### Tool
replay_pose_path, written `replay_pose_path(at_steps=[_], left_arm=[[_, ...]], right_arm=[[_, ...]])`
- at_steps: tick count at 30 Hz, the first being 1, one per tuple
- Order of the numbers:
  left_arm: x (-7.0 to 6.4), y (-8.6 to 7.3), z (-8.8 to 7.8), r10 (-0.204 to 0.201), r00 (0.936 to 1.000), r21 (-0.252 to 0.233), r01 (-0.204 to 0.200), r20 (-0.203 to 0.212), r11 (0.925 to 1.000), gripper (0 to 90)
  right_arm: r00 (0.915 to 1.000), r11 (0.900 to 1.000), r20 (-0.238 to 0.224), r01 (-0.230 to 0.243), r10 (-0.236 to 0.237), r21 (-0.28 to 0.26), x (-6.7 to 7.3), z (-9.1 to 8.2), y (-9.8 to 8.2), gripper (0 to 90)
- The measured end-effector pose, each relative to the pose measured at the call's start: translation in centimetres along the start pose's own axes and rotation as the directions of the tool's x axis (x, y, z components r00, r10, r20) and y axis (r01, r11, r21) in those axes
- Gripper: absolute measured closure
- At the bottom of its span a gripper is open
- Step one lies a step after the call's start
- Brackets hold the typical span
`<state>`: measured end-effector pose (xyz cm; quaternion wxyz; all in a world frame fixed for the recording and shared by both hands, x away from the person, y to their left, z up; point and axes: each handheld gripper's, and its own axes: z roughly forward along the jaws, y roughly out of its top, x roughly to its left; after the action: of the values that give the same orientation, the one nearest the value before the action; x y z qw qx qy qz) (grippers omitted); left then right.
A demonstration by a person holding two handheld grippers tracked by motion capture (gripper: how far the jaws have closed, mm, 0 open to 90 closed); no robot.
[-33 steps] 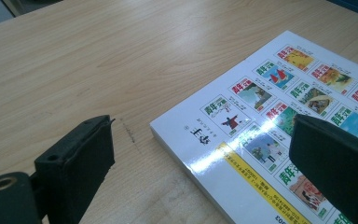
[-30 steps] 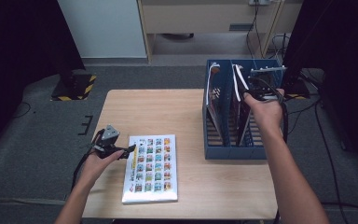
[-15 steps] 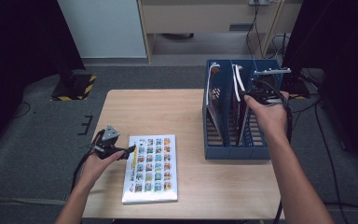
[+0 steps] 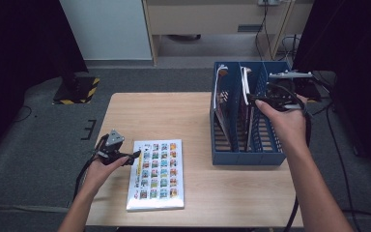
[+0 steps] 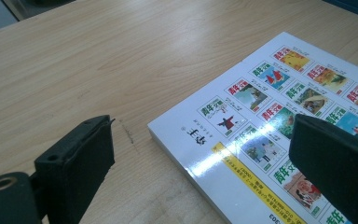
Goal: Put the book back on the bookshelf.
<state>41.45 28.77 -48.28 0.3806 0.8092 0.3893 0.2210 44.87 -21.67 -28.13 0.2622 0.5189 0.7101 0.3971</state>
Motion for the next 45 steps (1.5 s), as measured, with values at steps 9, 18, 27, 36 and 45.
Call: replay_pose_path(at_steps=[9, 18, 27, 36, 45], left_arm=[[-0.2, -0.2, 0.2, 0.019, 0.9998, 0.013, -0.019, -0.001, 0.9997, 5.9], [-0.4, -0.3, 0.5, 0.032, 0.9995, 0.023, -0.032, 0.001, 0.9992, 5.8], [-0.2, -0.4, 0.3, 0.026, 0.9997, 0.017, -0.026, -0.001, 0.9995, 5.8], [-0.2, -0.4, 0.4, 0.023, 0.9997, 0.018, -0.022, -0.003, 0.9996, 5.7], [-0.2, -0.4, 0.4, 0.027, 0.9996, 0.022, -0.027, -0.003, 0.9994, 5.7]], right_arm=[[0.9960, 0.996, -0.062, 0.061, -0.064, -0.061, 0.7, -0.5, -0.2, 20.9], [0.9842, 0.987, -0.108, 0.131, -0.140, -0.090, 1.9, -1.3, -0.8, 16.6], [0.9789, 0.984, -0.117, 0.159, -0.168, -0.083, 2.4, -1.3, -1.6, 15.5], [0.9806, 0.986, -0.122, 0.144, -0.153, -0.083, 2.2, -1.7, -3.5, 11.8], [0.9824, 0.988, -0.112, 0.144, -0.149, -0.050, 1.9, -1.0, -6.2, 9.7]])
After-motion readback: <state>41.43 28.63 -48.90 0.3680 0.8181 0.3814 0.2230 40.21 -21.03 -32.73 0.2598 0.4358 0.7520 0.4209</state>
